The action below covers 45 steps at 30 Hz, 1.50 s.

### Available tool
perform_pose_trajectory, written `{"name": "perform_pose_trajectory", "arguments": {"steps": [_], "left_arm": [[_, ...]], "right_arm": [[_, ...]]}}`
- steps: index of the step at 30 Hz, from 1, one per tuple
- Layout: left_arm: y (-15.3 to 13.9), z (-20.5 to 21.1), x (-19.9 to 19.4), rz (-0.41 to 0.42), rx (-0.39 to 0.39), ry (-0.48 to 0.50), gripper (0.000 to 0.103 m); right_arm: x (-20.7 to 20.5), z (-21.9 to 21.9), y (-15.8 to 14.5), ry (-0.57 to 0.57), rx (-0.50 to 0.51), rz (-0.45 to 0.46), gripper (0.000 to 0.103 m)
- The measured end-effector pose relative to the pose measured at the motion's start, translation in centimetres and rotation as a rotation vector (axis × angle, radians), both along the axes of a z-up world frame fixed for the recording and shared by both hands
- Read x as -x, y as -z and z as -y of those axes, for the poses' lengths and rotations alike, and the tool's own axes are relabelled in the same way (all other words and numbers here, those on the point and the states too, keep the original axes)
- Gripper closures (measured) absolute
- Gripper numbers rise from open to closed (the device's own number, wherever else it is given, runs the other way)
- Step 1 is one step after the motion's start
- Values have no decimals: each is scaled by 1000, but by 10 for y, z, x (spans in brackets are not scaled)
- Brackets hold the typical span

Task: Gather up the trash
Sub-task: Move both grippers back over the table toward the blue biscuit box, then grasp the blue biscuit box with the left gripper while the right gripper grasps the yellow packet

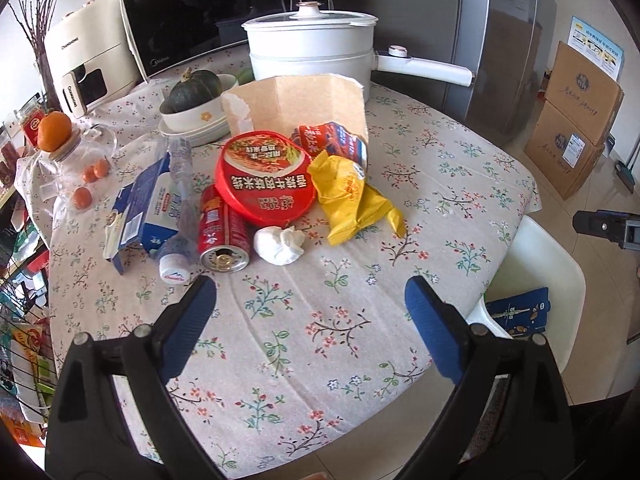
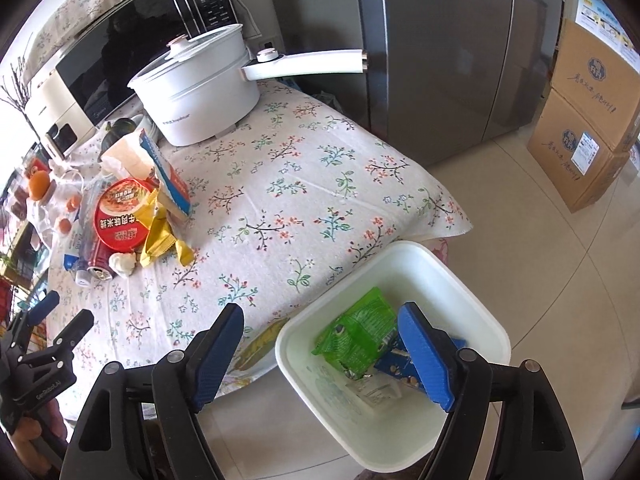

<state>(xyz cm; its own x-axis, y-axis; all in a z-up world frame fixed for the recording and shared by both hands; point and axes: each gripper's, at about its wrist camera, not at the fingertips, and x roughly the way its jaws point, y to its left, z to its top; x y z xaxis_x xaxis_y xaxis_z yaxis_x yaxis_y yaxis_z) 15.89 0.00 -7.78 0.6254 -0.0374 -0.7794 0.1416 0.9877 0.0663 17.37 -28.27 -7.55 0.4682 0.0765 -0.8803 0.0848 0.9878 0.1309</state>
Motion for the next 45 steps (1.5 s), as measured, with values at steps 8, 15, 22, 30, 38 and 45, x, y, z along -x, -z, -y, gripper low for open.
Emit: {"name": "perform_pose_trajectory", "arguments": {"steps": [8,15,22,30,38,45], "left_arm": [[-6,-71,-21,-4,18,-127,8],[7,-119,-54,-4,108,-206,8],[31,-120,-85,1,63,-191,12],[46,-115,-106,-25,38,-177,38],[40,-124,-100,-9,62,-197,70],[21,-144,-85,35,91,-243,82]], "right_arm": [[-25,-51,2,-66,-1,-2,21],[-57,-87,13,-93,-1,-25,20],[-82,-110,33,-100,-9,-70,20],[-100,-127,43,-94,-43,-86,20],[-108,-144,49,-111,-21,-82,20],[-113,-152,49,-128,-30,-57,20]]}}
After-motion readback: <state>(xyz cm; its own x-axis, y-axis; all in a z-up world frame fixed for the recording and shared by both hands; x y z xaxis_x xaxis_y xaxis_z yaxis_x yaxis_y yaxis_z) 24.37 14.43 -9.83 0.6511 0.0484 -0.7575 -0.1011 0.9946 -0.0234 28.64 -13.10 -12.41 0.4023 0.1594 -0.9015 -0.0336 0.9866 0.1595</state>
